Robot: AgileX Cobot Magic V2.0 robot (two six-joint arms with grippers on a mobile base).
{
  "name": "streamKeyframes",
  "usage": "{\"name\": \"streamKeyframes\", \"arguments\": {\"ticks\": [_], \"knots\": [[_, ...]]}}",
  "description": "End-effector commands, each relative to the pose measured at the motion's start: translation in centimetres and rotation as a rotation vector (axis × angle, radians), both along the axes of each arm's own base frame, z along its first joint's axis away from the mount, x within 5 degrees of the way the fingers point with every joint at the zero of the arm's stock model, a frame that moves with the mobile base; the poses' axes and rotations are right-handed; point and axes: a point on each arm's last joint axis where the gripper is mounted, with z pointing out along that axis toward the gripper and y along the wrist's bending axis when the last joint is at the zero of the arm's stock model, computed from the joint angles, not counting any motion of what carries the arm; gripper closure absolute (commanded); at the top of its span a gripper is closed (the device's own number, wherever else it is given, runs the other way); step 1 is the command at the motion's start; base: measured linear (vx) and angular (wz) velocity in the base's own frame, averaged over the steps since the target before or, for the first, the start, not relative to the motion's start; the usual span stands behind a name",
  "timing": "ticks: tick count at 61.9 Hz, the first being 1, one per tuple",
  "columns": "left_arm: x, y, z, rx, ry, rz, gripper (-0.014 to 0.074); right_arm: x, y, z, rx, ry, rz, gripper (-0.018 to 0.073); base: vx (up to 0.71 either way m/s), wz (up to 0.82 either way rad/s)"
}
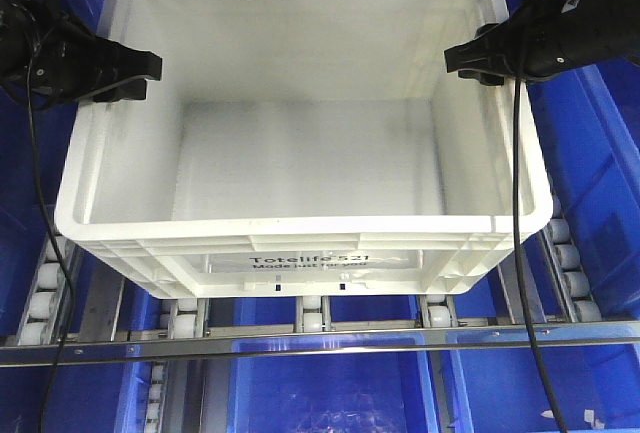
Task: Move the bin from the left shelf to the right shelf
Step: 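Open both grippers and release the tote rims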
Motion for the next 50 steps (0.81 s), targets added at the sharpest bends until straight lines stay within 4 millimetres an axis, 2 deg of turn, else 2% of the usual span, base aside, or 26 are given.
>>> {"name": "streamKeyframes", "arguments": {"ticks": [1,11,20,32,50], "knots": [[-0.4,-0.2,3.4,-0.031,-0.172,-0.021,0.0329,0.2,-0.6,3.4,-0.013,-0.186,-0.013,0.0252,0.00,0.00],[-0.3,-0.2,3.5,-0.032,-0.179,-0.019,0.0236,0.2,-0.6,3.4,-0.011,-0.191,-0.015,0.0071,0.00,0.00],[-0.2,-0.2,3.6,-0.031,-0.196,-0.014,0.0206,0.1,-0.6,3.4,-0.013,-0.191,-0.014,-0.0024,0.00,0.00],[-0.4,-0.2,3.9,-0.033,-0.202,-0.015,0.0206,-0.6,-0.7,4.5,-0.010,-0.217,-0.013,-0.0032,0.00,0.00],[-2.0,0.2,5.9,-0.036,-0.267,-0.015,0.0207,-2.5,-0.9,6.6,0.018,-0.245,-0.022,-0.0031,0.00,0.00]]}}
